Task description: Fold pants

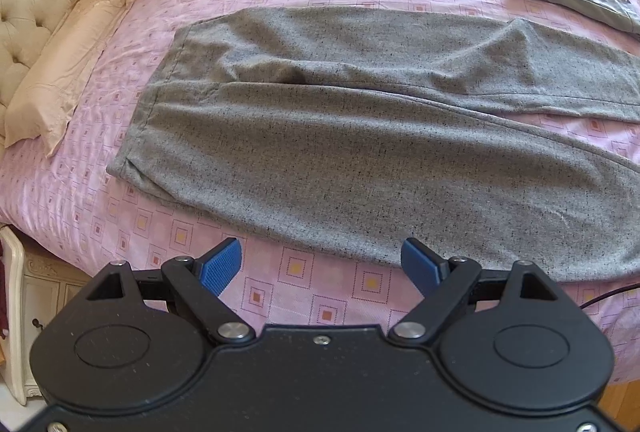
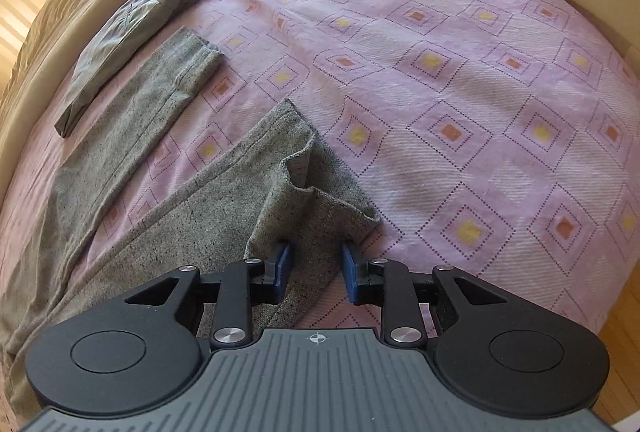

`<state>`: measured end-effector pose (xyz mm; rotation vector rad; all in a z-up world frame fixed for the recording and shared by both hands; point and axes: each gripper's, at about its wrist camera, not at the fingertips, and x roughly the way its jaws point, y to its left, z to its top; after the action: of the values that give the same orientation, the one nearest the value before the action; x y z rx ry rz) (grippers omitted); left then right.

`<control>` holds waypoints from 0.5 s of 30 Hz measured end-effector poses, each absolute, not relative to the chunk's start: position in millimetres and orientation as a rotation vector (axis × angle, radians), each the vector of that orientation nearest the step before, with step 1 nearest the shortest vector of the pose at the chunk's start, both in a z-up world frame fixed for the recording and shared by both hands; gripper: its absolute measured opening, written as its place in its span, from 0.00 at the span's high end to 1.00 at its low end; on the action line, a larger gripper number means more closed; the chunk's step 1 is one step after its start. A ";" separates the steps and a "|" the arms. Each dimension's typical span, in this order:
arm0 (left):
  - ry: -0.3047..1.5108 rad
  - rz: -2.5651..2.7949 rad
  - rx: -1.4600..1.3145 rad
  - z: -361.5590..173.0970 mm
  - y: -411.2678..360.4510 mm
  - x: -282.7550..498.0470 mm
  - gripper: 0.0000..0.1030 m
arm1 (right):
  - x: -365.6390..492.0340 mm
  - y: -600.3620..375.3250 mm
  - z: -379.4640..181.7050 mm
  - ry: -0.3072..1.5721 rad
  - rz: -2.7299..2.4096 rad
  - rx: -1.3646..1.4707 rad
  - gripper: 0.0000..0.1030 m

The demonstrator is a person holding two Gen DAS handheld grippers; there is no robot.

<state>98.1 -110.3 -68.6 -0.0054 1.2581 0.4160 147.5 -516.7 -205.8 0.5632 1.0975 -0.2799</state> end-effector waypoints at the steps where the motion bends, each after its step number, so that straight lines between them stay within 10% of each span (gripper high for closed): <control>1: 1.261 0.410 -0.003 -70.1 -111.2 98.8 0.15 | 146.9 -515.3 -203.7 1.094 -0.282 0.541 0.94; 15: 1.238 0.262 0.082 -135.2 -112.7 142.8 0.15 | 124.6 -514.9 -175.9 1.064 -0.520 0.470 0.86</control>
<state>142.8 -112.7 -135.2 0.0816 1.2383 0.2624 124.6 -514.9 -175.9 0.4704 1.0643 -0.5199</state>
